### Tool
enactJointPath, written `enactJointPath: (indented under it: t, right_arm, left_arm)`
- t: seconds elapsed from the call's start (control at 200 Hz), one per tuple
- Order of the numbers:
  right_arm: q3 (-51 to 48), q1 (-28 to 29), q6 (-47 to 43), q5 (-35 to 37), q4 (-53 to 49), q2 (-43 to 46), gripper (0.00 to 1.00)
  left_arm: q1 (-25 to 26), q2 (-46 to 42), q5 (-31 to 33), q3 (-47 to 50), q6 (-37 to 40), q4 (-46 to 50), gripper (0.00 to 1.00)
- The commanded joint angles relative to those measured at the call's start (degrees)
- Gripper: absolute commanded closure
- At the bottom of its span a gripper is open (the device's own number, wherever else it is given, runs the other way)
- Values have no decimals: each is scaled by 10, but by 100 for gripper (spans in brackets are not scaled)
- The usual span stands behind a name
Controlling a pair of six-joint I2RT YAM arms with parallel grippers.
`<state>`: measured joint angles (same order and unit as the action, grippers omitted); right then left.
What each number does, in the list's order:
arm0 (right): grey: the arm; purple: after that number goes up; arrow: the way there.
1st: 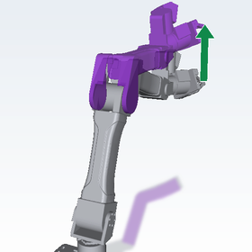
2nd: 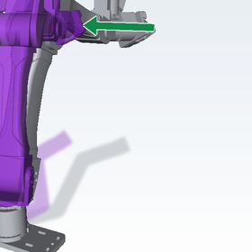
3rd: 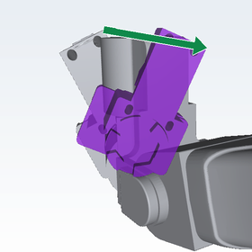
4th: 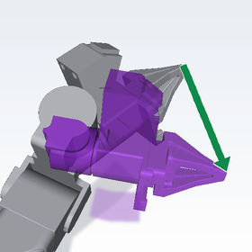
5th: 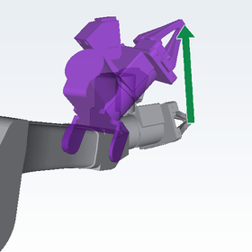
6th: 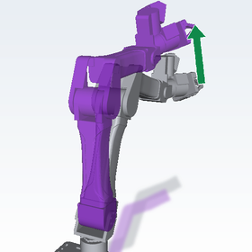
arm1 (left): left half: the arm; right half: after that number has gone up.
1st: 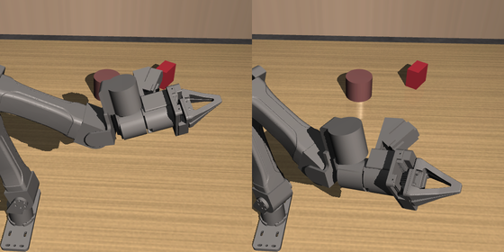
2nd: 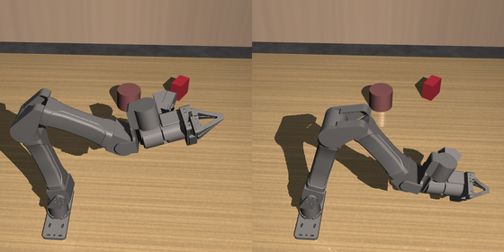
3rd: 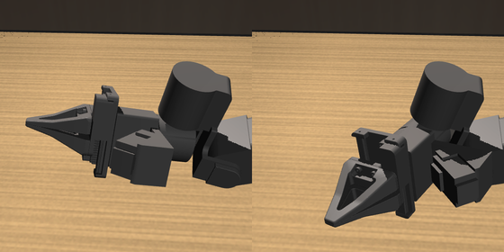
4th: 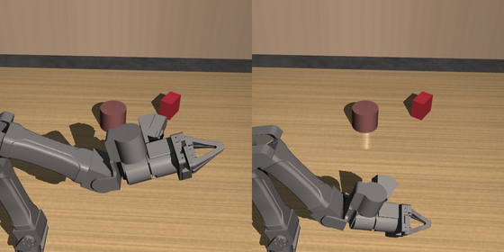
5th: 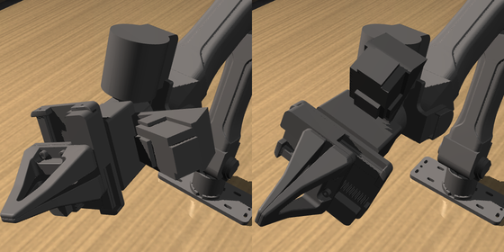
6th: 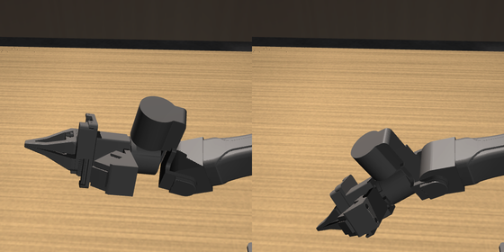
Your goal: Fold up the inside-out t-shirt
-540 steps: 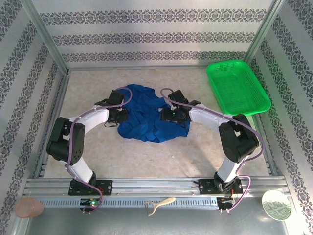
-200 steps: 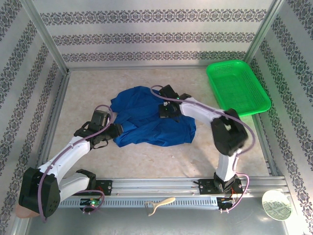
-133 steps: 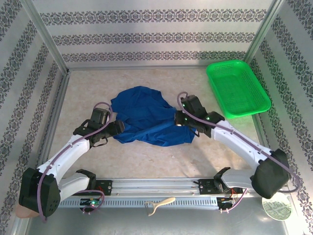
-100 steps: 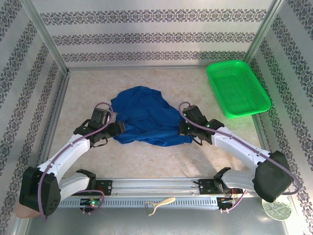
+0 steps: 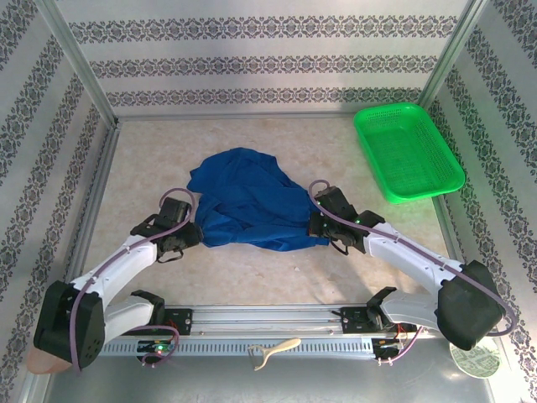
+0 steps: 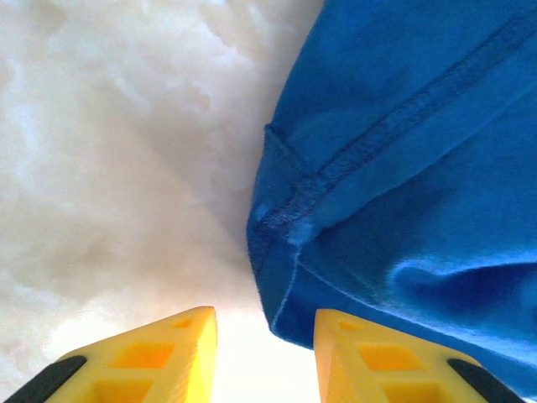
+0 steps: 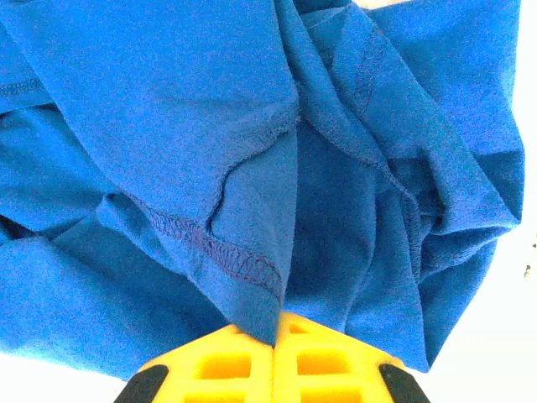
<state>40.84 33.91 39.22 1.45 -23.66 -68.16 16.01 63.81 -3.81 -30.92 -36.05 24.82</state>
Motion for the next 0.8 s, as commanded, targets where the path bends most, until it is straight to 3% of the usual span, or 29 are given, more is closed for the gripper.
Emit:
enactJointPath:
  t: [0.0,0.125,0.25,0.34,0.435,0.47,0.62,0.794]
  right_arm:
    - [8,4,5,-1,7,4,100]
    - [6,4,6,-2,10,6,100]
    - [6,5,8,-3,12,8,100]
    - [8,4,9,-2,12,9,100]
    - [15,-2,13,-4,12,12,100]
    - [21,-9,13,-6,14,12,100]
    - [118,-82,-4,-48,8,0,100]
    - [367,-170,-17,-111,-34,-40,100]
  left_arm:
    - [-5,15,13,10,-11,-28,61]
    - [-4,34,12,10,-14,-51,55]
    - [-4,72,16,4,-13,-74,56]
    - [-5,106,25,-6,-11,-94,66]
    - [-8,140,44,-36,9,-93,98]
    - [-12,146,54,-61,21,-75,100]
    - [-55,120,31,-232,68,25,100]
    - [-103,166,-52,-592,84,154,100]
